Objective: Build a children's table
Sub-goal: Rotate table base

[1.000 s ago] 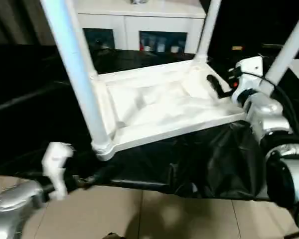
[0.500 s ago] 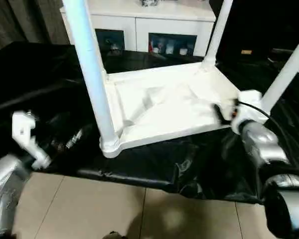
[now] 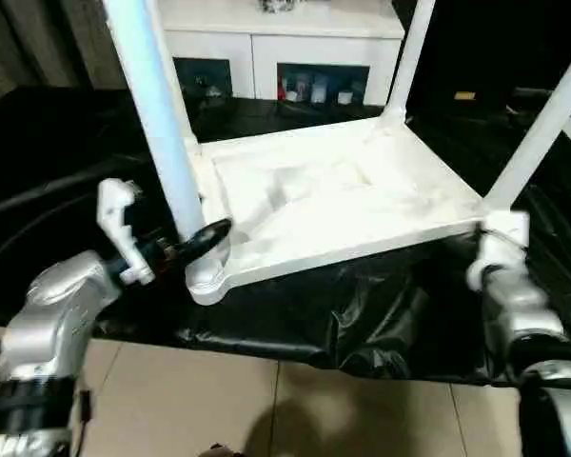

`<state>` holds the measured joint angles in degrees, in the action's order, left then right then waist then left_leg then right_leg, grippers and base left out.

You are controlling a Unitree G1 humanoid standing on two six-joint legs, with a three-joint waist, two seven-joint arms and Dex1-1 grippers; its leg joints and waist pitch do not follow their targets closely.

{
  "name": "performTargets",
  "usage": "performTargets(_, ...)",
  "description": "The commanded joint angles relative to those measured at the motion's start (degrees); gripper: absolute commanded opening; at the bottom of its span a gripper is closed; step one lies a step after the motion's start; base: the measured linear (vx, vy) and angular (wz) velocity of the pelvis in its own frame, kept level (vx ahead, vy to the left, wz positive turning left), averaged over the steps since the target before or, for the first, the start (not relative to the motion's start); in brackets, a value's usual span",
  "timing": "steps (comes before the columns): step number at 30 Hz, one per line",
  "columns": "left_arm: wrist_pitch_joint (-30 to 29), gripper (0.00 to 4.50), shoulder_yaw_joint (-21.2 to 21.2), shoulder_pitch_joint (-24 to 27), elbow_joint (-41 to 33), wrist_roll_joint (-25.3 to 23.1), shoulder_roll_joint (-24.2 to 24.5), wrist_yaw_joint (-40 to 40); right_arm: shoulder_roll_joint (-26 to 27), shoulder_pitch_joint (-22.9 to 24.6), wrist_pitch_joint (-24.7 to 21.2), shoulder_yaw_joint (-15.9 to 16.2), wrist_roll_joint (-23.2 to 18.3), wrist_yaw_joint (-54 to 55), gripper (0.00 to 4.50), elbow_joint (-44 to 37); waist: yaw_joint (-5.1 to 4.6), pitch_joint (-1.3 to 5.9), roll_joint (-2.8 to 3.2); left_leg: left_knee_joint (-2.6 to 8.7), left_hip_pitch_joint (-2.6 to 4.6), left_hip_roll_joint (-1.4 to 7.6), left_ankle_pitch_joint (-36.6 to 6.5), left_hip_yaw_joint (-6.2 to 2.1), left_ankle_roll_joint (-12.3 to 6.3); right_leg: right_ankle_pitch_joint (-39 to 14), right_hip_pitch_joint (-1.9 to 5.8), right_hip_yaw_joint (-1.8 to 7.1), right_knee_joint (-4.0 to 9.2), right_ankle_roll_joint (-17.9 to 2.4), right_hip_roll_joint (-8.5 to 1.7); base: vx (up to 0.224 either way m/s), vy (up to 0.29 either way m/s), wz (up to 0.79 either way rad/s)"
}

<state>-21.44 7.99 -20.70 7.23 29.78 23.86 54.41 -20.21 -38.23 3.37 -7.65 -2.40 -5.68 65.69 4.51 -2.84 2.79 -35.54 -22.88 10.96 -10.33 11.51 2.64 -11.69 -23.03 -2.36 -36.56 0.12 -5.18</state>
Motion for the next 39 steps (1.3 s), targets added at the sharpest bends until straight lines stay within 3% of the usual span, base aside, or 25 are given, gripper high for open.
performTargets(1,-2.04,4.5,-1.62,-0.54,-2.92,2.25,-0.14,1.78,1.64,0.05,-1.23,2.16,1.39,-2.09,4.46,2.18,0.06,3.91,0.2,4.38,1.55,1.45,-14.42,-0.86,0.63,-5.74,2.28,1.22,3.87,-14.31,-2.2,0.0,0.0,0.0)
performTargets(4,-8.38,4.5,-7.25,0.53,-8.58,4.51,1.11,6.27,5.31,-2.69,0.94,2.68,1.93,-4.73,4.46,3.64,-0.03,3.81,0.19,4.64,1.7,1.71,-15.89,-0.9,0.78,-8.91,2.04,1.25,4.07,-14.36,-2.29,0.0,0.0,0.0)
performTargets(6,-8.6,4.5,-8.03,0.7,-8.75,4.0,1.31,6.68,5.68,-3.04,1.07,2.64,1.96,-4.93,4.46,3.73,-0.59,3.55,0.27,4.93,1.26,1.61,-16.74,-1.11,0.89,-10.33,2.26,1.15,4.05,-13.94,-2.22,0.0,0.0,0.0)
performTargets(8,-7.07,4.5,-13.69,2.18,-6.56,-2.19,3.03,8.73,7.79,-4.95,2.14,3.56,2.08,-7.38,4.46,3.93,-1.41,3.33,0.02,5.24,1.17,1.62,-19.09,-1.43,1.06,-14.37,2.33,1.27,4.49,-12.7,-2.41,0.0,0.0,0.0)
performTargets(9,-6.41,4.5,-14.57,2.46,-5.81,-3.35,3.19,8.9,8.16,-5.27,2.29,3.85,2.16,-7.75,4.46,3.94,-1.66,3.26,0.05,5.33,0.96,1.57,-19.19,-1.49,1.32,-15.12,2.55,1.25,4.44,-12.32,-2.51,0.0,0.0,0.0)
performTargets(10,-5.07,4.5,-15.17,2.65,-4.32,-4.69,2.71,8.55,8.75,-5.6,2.66,4.13,2.15,-8.39,4.46,3.77,-2.01,3.25,-0.3,5.45,0.79,1.54,-18.96,-1.64,1.69,-16.22,2.74,1.24,4.61,-11.69,-2.62,0.0,0.0,0.0)
performTargets(12,-3.45,4.5,-15.92,2.97,-1.64,-6.07,1.15,7.63,10.29,-6.16,3.41,4.83,2.01,-10.3,4.46,3.12,-2.4,3.2,0.05,5.46,1.16,1.52,-20.32,-1.73,1.98,-17.72,2.41,1.35,4.92,-11.5,-2.71,0.0,0.0,0.0)
performTargets(14,-3.43,4.5,-16.65,2.98,-1.87,-6.17,0.71,7.22,10.99,-6.1,3.97,5.43,2.33,-11.45,4.46,2.75,-2.41,3.46,0.02,5.32,1.53,1.66,-19.52,-1.64,1.8,-14.97,2.19,1.51,4.86,-12.87,-2.73,0.0,0.0,0.0)
performTargets(19,-4.5,4.5,-19.91,2.32,-3.39,-5.89,-0.78,7.43,13.03,-5.66,5.66,6.77,3.3,-14.65,4.46,2.24,-2.59,3.42,0.24,5.34,1.55,1.67,-19.06,-1.5,0.86,-11.84,2.23,1.45,4.6,-14.59,-2.47,0.0,0.0,0.0)
performTargets(20,-3.7,4.5,-20.35,1.75,-2.8,-6.47,-1.41,7.3,13.33,-5.56,5.96,6.99,3.43,-14.96,4.46,2.12,-2.62,3.48,0.62,5.22,1.76,1.66,-19.0,-1.42,0.78,-10.68,2.15,1.49,4.56,-15.15,-2.46,0.0,0.0,0.0)
performTargets(22,-2.25,4.5,-21.18,0.34,-1.25,-7.6,-3.0,7.61,13.86,-5.34,6.58,7.26,3.33,-16.16,4.46,1.88,-2.59,3.57,0.75,5.14,1.97,1.71,-19.14,-1.34,0.65,-9.51,2.13,1.51,4.57,-15.63,-2.43,0.0,0.0,0.0)
performTargets(31,2.84,4.5,-24.4,-6.78,6.41,-10.54,-9.89,7.32,16.07,-3.82,10.02,9.3,3.86,-21.82,4.46,-0.01,-2.87,3.83,1.23,4.88,1.71,1.66,-15.56,-1.13,-1.59,-2.89,2.76,1.26,4.38,-17.67,-2.41,0.0,0.0,0.0)
performTargets(32,3.99,4.5,-24.47,-7.71,8.0,-11.17,-11.13,6.92,16.41,-3.8,10.35,9.17,3.68,-22.07,4.46,-0.14,-2.89,3.89,1.8,4.74,1.75,1.6,-14.74,-1.11,-2.08,-1.53,2.8,1.2,4.31,-18.15,-2.39,0.0,0.0,0.0)
performTargets(33,4.46,4.5,-24.46,-8.08,8.66,-11.43,-11.64,6.78,16.55,-3.81,10.48,9.1,3.59,-22.18,4.46,-0.17,-2.93,3.88,1.52,4.75,1.72,1.62,-14.65,-1.06,-2.25,-1.18,2.87,1.17,4.36,-18.27,-2.33,0.0,0.0,0.0)
performTargets(35,5.62,4.5,-24.62,-9.27,10.63,-11.8,-13.55,6.89,17.14,-3.72,11.03,8.99,3.21,-23.64,4.46,-0.58,-2.93,3.89,1.55,4.68,1.63,1.61,-14.53,-1.05,-2.71,-0.76,3.02,1.11,4.34,-18.58,-2.37,0.0,0.0,0.0)
performTargets(36,6.04,4.5,-24.78,-9.54,11.07,-11.97,-14.1,6.78,17.32,-3.62,11.16,9.15,3.21,-24.17,4.46,-0.83,-2.92,3.89,2.06,4.69,1.66,1.67,-14.95,-1.12,-2.81,-1.25,3.04,1.07,4.35,-18.63,-2.46,0.0,0.0,0.0)
performTargets(37,6.47,4.5,-24.87,-9.77,11.52,-12.16,-14.5,6.73,17.43,-3.52,11.26,9.24,3.22,-24.54,4.46,-1.02,-2.99,3.88,1.8,4.68,1.64,1.68,-15.02,-1.07,-2.88,-1.24,3.06,1.07,4.42,-18.65,-2.42,0.0,0.0,0.0)
performTargets(38,7.86,4.5,-25.38,-10.41,12.94,-12.83,-15.5,6.54,17.57,-3.07,11.84,9.73,3.4,-25.47,4.46,-1.59,-3.05,3.77,2.36,4.7,1.68,1.69,-15.59,-1.13,-3.08,-1.87,3.03,1.03,4.51,-18.71,-2.42,0.0,0.0,0.0)
performTargets(39,8.1,4.5,-25.43,-10.51,13.17,-12.93,-15.64,6.47,17.57,-3.01,11.88,9.77,3.41,-25.53,4.46,-1.65,-3.12,3.74,2.06,4.7,1.64,1.68,-15.64,-1.08,-3.21,-1.86,3.06,1.05,4.6,-18.7,-2.38,0.0,0.0,0.0)
